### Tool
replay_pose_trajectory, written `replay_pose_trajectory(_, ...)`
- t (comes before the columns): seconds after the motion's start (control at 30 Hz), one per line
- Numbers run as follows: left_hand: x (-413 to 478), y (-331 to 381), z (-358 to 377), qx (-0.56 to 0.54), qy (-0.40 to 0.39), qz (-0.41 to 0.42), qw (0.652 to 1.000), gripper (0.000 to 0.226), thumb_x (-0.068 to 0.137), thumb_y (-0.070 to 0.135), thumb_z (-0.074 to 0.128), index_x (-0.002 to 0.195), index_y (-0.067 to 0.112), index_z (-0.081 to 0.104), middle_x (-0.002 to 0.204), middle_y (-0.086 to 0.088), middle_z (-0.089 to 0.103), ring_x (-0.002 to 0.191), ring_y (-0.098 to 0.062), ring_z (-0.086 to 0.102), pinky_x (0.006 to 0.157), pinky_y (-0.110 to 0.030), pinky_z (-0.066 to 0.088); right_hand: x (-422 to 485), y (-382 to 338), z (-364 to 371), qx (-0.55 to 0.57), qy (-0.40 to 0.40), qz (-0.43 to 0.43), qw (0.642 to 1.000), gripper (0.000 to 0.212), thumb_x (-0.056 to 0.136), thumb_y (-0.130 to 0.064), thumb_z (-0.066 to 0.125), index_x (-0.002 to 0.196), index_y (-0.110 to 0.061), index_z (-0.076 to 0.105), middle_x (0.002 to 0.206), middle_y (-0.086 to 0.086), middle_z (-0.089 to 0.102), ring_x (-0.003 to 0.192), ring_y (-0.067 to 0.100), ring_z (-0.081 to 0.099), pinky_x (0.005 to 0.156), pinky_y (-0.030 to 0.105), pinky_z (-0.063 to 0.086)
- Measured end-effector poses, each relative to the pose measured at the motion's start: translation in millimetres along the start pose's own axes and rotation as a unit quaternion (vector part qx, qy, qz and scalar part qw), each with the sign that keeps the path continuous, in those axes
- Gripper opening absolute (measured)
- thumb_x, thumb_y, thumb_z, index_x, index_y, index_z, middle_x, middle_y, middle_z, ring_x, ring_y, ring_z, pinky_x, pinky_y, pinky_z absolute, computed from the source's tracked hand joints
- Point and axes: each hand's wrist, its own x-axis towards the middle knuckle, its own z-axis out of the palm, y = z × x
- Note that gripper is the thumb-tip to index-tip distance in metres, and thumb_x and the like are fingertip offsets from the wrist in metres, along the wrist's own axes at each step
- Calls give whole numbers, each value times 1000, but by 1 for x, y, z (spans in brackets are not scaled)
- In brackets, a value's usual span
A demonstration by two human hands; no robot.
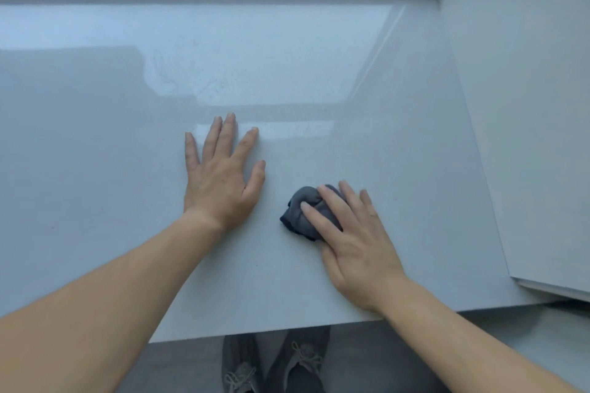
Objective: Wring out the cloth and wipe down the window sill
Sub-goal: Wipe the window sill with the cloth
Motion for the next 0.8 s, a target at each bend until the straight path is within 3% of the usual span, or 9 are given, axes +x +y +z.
replay_pose_trajectory(0.13, -2, -2, 0, -36, 19, 39, 998, 52, 94, 52, 31, 137, 30, 49, 160, -6, 27, 151, -21, 12, 120, -56, -5, 30, 17, -10, 0, 67, 216, 974, 58, 97, -23, 46, 153, -26, 32, 163, 5, 22, 151, 34, 12, 123, 55, 1)
replay_pose_trajectory(0.2, -2, -3, 1, -44, 26, 48, 998, 49, 93, 52, 32, 133, 31, 53, 158, -6, 32, 150, -22, 16, 120, -58, -3, 25, -3, -3, 12, 86, 258, 962, 59, 97, -28, 42, 155, -26, 28, 163, 5, 19, 152, 33, 10, 123, 54, 1)
replay_pose_trajectory(0.3, -4, -2, 0, -32, 27, 53, 998, 51, 92, 53, 33, 134, 31, 52, 159, -7, 30, 150, -23, 15, 120, -59, -4, -19, -48, 16, 16, 60, 131, 989, 58, 96, -32, 44, 152, -27, 31, 162, 5, 22, 151, 35, 15, 122, 57, 11)
replay_pose_trajectory(0.4, -6, -2, 0, -10, 9, 57, 998, 53, 92, 51, 33, 138, 30, 48, 162, -8, 24, 152, -23, 10, 119, -60, -6, -60, -52, 21, -8, -2, 5, 1000, 63, 92, -29, 51, 152, -30, 31, 162, 2, 22, 151, 34, 16, 122, 56, 10)
replay_pose_trajectory(0.47, -6, -1, 0, 0, -3, 54, 999, 50, 94, 45, 36, 140, 30, 46, 163, -8, 20, 152, -23, 8, 118, -61, -8, -62, -32, 15, -16, 7, 32, 999, 61, 91, -29, 49, 150, -30, 34, 161, 1, 24, 151, 34, 18, 122, 57, 11)
replay_pose_trajectory(0.57, -8, 5, -2, 18, -10, 43, 999, 45, 97, 40, 34, 139, 29, 44, 163, -10, 18, 152, -24, 6, 118, -60, -11, -52, -5, 0, 18, 59, 206, 977, 58, 94, -27, 43, 151, -26, 36, 161, 4, 25, 150, 34, 17, 122, 58, 9)
replay_pose_trajectory(0.63, -13, 13, -2, 21, -4, 48, 999, 42, 98, 37, 34, 138, 25, 45, 164, -11, 17, 153, -24, 4, 118, -58, -12, -52, -10, 1, 31, 79, 266, 960, 58, 95, -30, 39, 153, -25, 32, 162, 5, 21, 151, 33, 13, 123, 55, 5)
replay_pose_trajectory(0.7, -22, 26, 0, 15, 7, 83, 996, 42, 99, 34, 37, 137, 19, 46, 164, -11, 16, 153, -24, 5, 120, -55, -10, -63, -29, 9, 30, 71, 230, 970, 58, 96, -33, 37, 153, -26, 30, 162, 4, 19, 151, 32, 13, 123, 54, 6)
replay_pose_trajectory(0.8, -35, 52, 10, 5, -12, 117, 993, 54, 99, 37, 36, 150, 19, 34, 166, -8, 9, 153, -22, 0, 121, -52, -9, -88, -38, 15, 24, 30, 94, 995, 56, 95, -32, 43, 150, -27, 36, 160, 4, 26, 150, 34, 20, 122, 57, 14)
